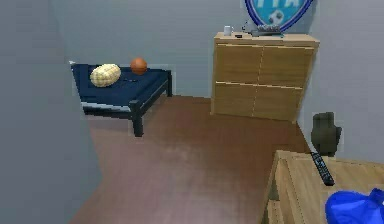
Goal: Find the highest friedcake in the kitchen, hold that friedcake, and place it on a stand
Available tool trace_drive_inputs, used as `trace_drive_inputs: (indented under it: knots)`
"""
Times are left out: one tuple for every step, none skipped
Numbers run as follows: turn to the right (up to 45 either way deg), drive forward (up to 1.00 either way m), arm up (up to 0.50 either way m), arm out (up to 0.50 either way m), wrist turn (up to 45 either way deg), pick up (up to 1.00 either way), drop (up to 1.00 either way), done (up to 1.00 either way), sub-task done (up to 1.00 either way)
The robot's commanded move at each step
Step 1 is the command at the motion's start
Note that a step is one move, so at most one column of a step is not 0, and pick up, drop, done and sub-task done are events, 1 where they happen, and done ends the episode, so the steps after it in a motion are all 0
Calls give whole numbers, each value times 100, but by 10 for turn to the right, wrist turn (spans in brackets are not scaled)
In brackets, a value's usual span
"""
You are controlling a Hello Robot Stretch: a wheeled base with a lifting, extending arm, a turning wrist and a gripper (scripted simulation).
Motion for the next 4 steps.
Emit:
trace_drive_inputs:
  knots:
    - [90, 0, 0, 0, 0, 0, 0, 0, 0]
    - [0, 100, 0, 0, 0, 0, 0, 0, 0]
    - [450, 0, 0, 0, 0, 0, 0, 0, 0]
    - [60, 0, 0, 0, 0, 0, 0, 0, 0]
